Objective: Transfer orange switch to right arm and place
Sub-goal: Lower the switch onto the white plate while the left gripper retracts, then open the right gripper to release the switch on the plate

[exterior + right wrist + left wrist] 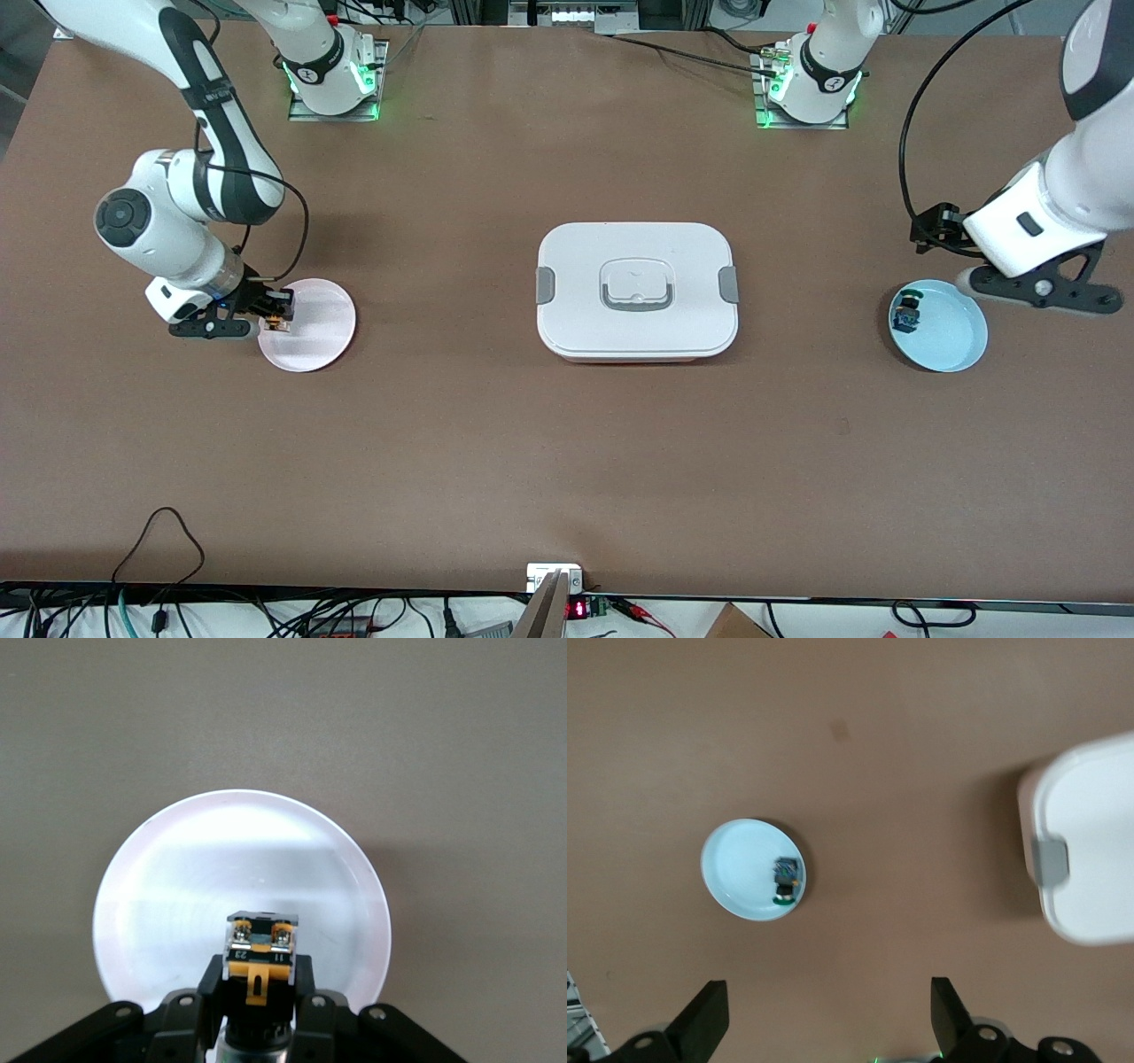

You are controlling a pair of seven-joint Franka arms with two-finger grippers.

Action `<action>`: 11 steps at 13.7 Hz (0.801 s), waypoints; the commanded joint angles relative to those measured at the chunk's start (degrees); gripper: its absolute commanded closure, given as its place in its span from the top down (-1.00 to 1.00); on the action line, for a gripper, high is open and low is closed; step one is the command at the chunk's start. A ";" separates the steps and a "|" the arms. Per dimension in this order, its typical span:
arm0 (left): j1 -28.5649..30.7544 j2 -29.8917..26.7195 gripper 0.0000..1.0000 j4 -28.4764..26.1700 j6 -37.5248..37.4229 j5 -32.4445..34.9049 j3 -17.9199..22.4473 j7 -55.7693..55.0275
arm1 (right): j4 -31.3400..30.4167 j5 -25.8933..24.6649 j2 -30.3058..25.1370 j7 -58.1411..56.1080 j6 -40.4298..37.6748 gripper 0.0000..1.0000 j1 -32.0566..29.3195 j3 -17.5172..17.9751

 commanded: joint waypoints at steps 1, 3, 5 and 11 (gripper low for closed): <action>-4.80 -10.30 1.00 -14.33 8.39 -3.60 9.63 -2.70 | -0.37 -0.35 4.71 0.47 6.77 -1.00 0.03 -0.05; -6.49 -13.03 1.00 -18.38 11.20 -6.70 14.77 0.71 | -1.07 -0.35 6.83 0.56 10.73 -1.00 0.03 -0.05; -6.41 -13.66 1.00 -19.90 13.67 -7.14 15.13 4.15 | -2.04 -0.35 7.10 0.65 12.59 -1.00 0.03 0.04; -8.77 -13.75 1.00 -19.90 14.47 -10.74 18.63 3.55 | 0.41 -0.18 4.03 0.38 6.47 0.99 0.12 0.30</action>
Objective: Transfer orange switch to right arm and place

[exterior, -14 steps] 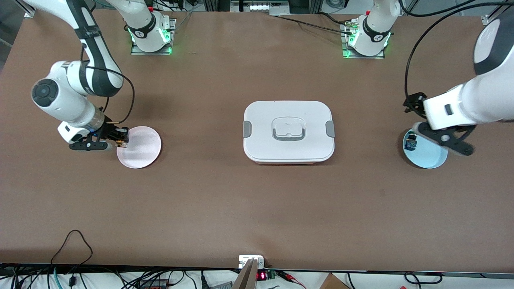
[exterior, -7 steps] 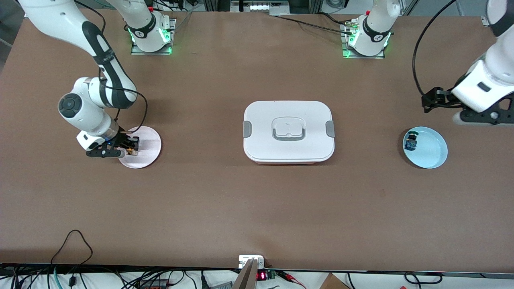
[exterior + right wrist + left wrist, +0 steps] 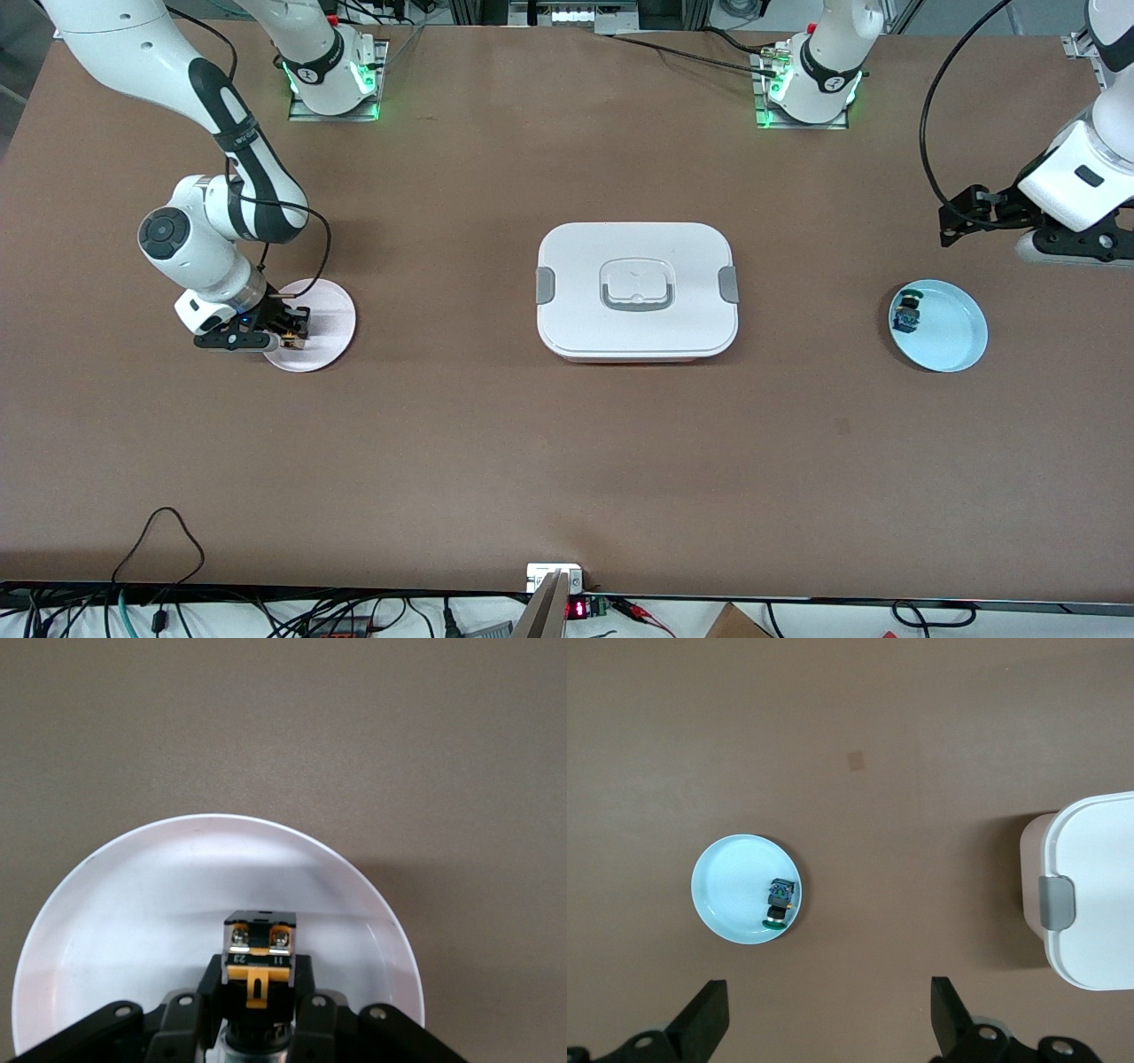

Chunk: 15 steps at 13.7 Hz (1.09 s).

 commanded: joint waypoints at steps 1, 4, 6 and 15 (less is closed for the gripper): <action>-2.18 -1.67 1.00 -1.60 0.57 -1.91 4.18 0.45 | 1.91 -0.18 -3.74 0.17 -6.94 1.00 0.11 0.36; -2.27 -1.67 1.00 -1.52 -1.44 -1.82 4.19 -2.08 | 7.00 -0.09 -8.04 0.43 -19.05 1.00 0.20 0.36; -2.27 -1.59 1.00 -1.43 -2.42 -1.82 4.19 -4.29 | 10.08 -0.09 -11.99 0.61 -26.71 1.00 0.20 0.44; -1.66 -0.53 1.00 0.33 -4.00 -1.64 3.57 -4.12 | 37.41 -0.89 -19.48 -0.36 -61.27 1.00 0.02 1.67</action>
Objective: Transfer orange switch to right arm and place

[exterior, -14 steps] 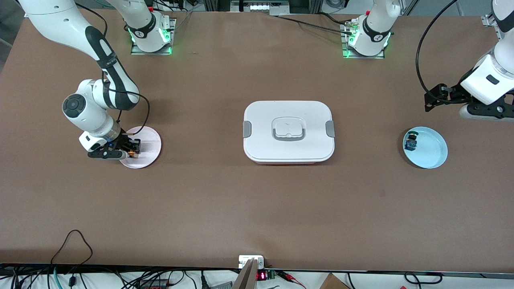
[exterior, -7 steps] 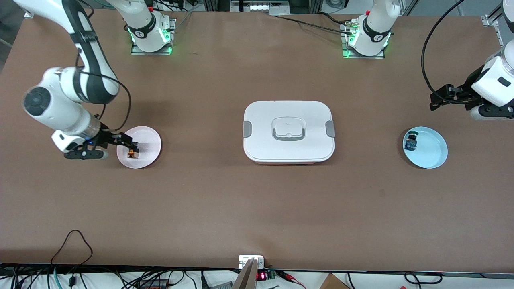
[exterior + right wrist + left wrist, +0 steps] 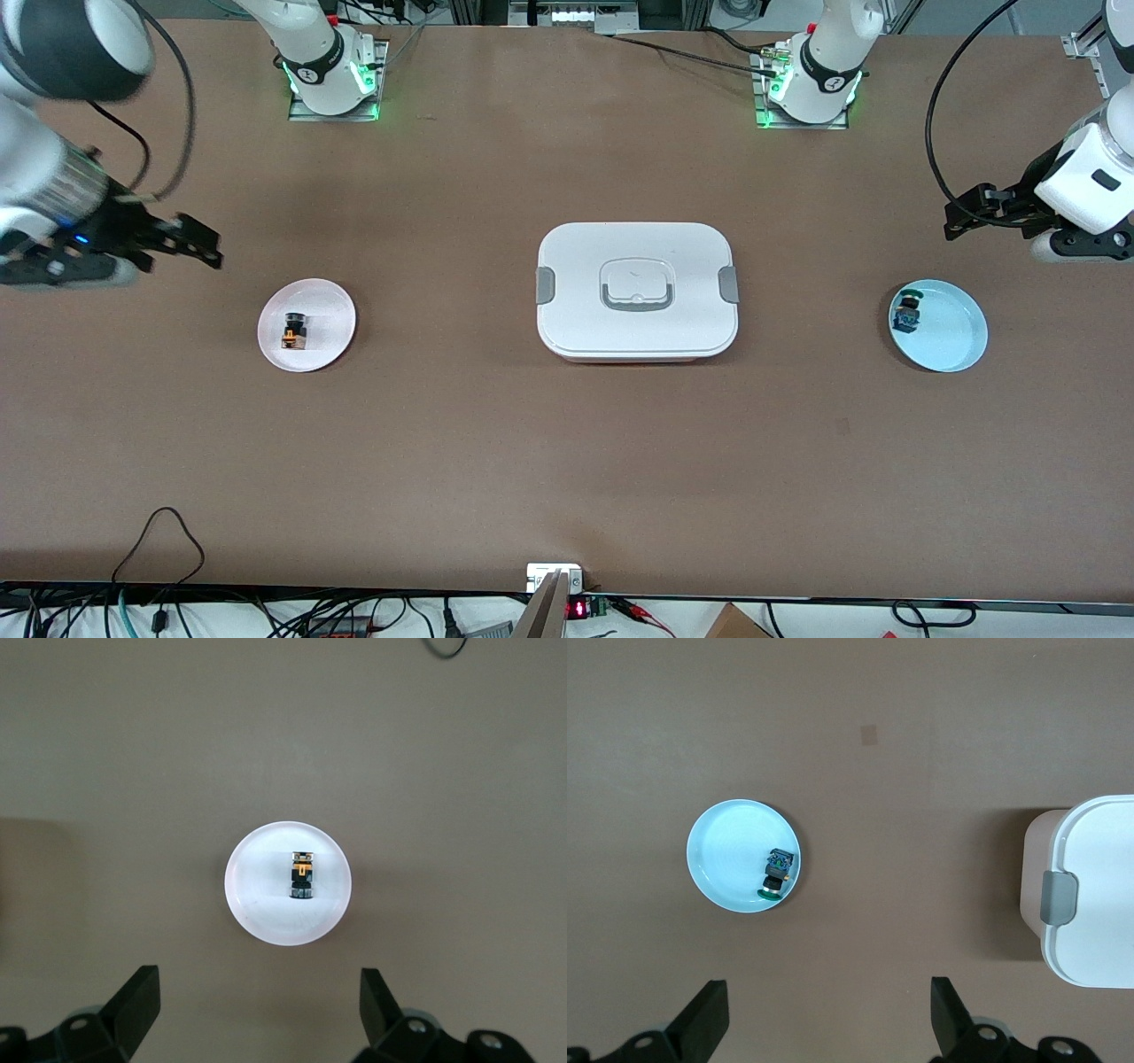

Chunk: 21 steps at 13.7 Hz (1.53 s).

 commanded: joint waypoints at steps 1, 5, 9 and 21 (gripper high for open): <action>-0.27 -0.39 1.00 0.49 -0.92 -0.82 0.36 -0.57 | 6.72 -0.53 2.42 -0.30 -5.12 1.00 -0.02 0.33; -0.36 -0.39 1.00 0.49 -1.01 -0.74 0.27 -0.49 | 6.99 0.08 1.89 -0.48 -9.00 1.00 -0.19 0.07; -0.71 -0.39 1.00 0.57 -1.62 -0.30 -0.35 -0.84 | 7.78 1.93 1.63 0.05 -10.04 1.00 0.16 0.50; -0.36 -0.03 1.00 1.19 -1.80 -0.47 -0.35 -0.31 | 6.81 1.32 1.98 -0.92 -12.25 1.00 0.60 0.42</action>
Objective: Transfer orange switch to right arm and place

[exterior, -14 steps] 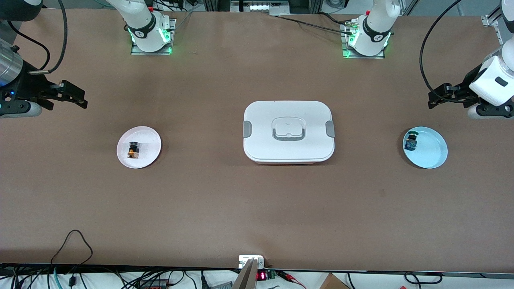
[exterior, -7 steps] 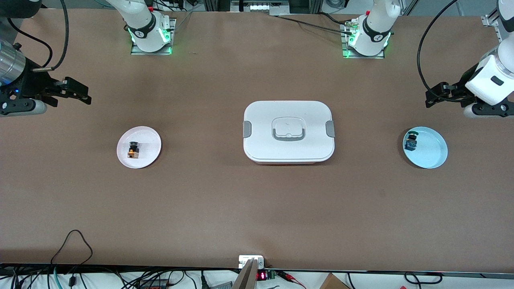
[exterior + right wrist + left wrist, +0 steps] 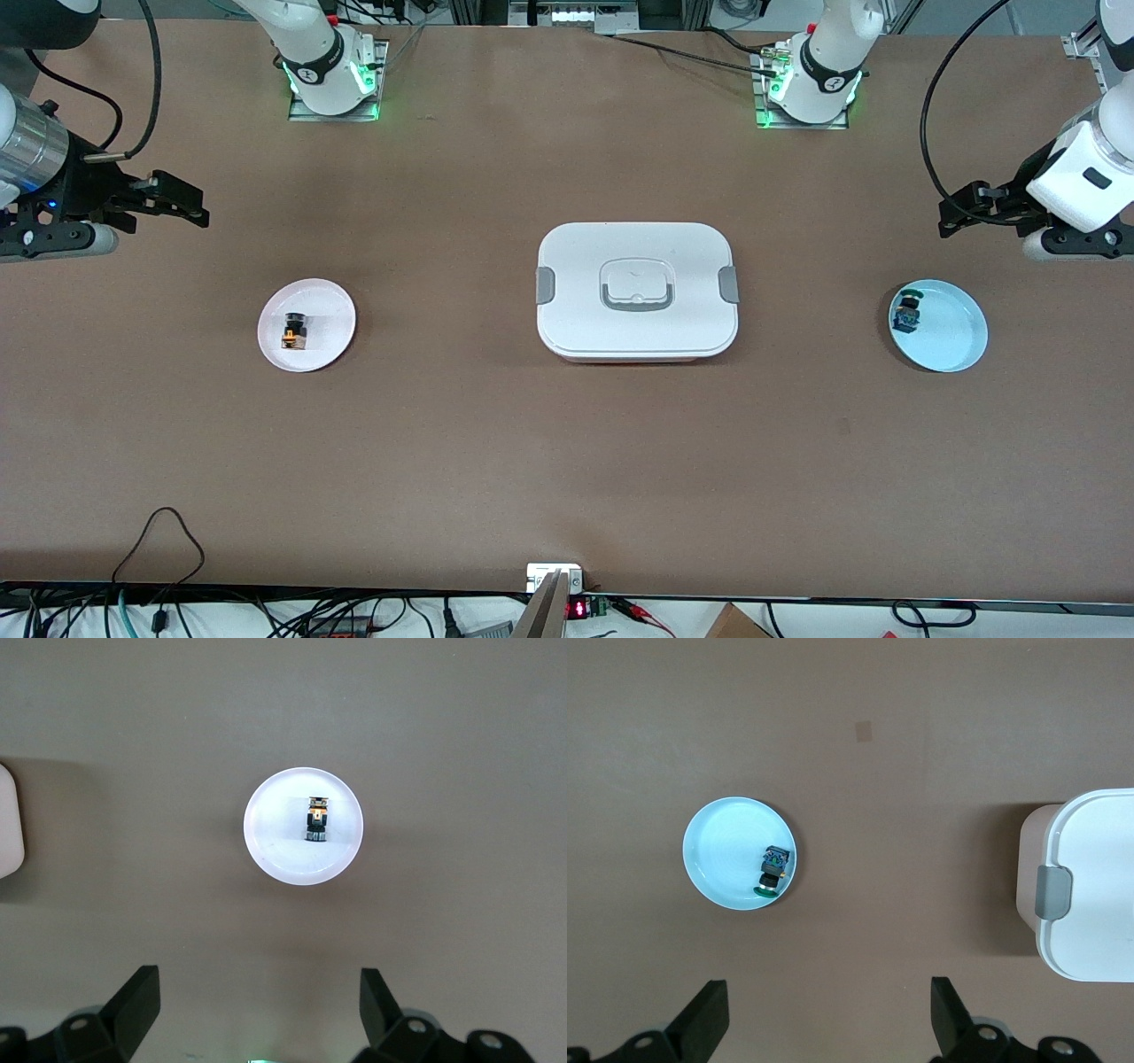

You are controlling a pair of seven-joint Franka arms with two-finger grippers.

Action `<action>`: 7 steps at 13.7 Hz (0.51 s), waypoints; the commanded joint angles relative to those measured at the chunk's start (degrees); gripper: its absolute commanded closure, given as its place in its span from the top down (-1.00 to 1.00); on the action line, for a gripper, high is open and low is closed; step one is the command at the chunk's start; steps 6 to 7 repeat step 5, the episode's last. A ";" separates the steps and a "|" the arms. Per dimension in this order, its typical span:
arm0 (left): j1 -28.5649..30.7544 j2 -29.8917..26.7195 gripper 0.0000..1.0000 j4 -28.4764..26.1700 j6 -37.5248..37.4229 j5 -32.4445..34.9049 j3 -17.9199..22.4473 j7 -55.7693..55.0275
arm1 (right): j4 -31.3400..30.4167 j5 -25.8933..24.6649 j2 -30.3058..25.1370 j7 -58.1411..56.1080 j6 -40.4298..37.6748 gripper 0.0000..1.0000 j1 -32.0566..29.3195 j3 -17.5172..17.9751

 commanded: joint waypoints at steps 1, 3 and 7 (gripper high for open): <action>-0.10 -0.03 1.00 0.96 -1.07 -0.47 0.10 -0.06 | 0.51 0.32 0.07 -0.65 -0.17 1.00 0.06 -0.03; -0.02 -0.03 1.00 0.96 -1.16 -0.47 0.10 -0.14 | 0.51 0.50 0.24 -0.65 -0.08 1.00 0.06 -0.03; -0.02 -0.03 1.00 0.96 -1.16 -0.47 0.10 -0.06 | 0.51 0.50 0.25 -0.65 -0.08 1.00 0.06 -0.03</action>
